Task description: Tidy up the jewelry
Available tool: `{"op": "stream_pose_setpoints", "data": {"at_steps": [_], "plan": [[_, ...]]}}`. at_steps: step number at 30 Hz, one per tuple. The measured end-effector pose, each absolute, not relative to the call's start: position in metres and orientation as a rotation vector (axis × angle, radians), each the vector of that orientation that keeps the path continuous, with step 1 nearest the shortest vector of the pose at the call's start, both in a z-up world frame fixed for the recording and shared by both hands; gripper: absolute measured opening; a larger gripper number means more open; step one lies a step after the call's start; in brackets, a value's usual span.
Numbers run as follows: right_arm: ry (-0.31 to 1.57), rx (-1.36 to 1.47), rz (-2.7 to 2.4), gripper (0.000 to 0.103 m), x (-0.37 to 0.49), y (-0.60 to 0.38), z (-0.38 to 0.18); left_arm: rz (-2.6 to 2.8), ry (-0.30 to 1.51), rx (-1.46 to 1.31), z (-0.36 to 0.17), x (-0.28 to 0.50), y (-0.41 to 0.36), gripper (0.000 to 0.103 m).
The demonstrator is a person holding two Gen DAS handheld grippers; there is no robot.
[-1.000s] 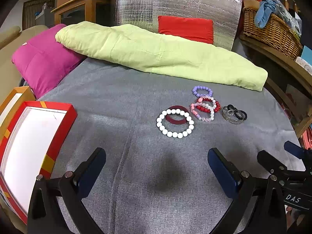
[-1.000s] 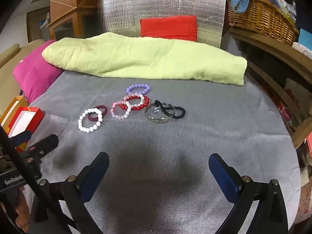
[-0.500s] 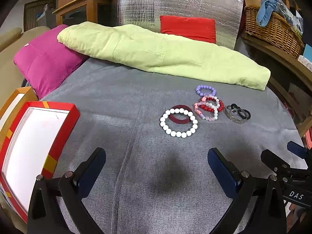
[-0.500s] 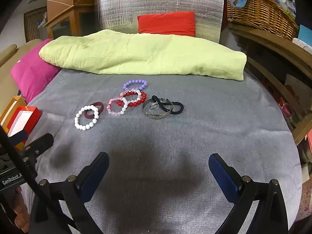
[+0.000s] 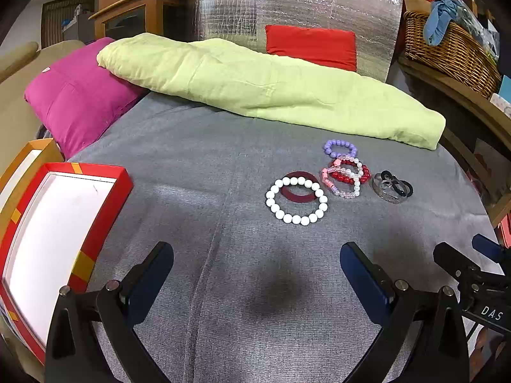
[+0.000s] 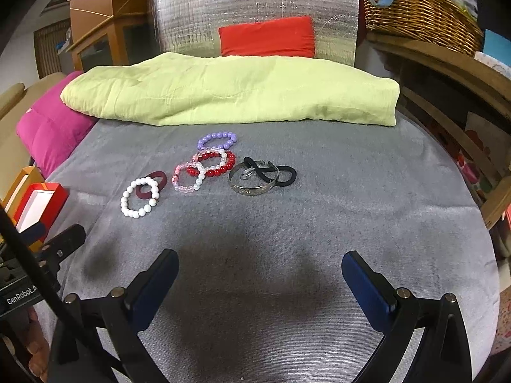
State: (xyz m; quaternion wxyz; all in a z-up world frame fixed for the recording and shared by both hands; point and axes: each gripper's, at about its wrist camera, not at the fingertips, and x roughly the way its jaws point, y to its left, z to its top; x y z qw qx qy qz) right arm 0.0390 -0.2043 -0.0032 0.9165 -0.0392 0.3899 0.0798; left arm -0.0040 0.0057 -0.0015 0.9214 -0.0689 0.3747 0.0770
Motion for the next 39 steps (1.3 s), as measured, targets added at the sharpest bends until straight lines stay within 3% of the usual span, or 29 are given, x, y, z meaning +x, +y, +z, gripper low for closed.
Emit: {"op": "stream_pose_setpoints", "data": {"at_steps": [19, 25, 30, 39], "plan": [[0.803, -0.058, 0.149, 0.103, 0.042, -0.209, -0.004, 0.165, 0.769, -0.134, -0.003, -0.005, 0.004, 0.103], [0.819, -0.011, 0.151, 0.090, 0.045, -0.217, -0.007, 0.174, 0.776, -0.136, -0.006, -0.002, 0.006, 0.103], [0.822, 0.026, 0.142, 0.088, 0.047, -0.225, -0.007, 0.171, 0.779, -0.139, -0.007, -0.002, 0.007, 0.103], [0.876, 0.167, 0.182, 0.066, 0.072, -0.237, -0.004, 0.163, 0.792, -0.193, -0.012, 0.003, 0.017, 0.103]]}}
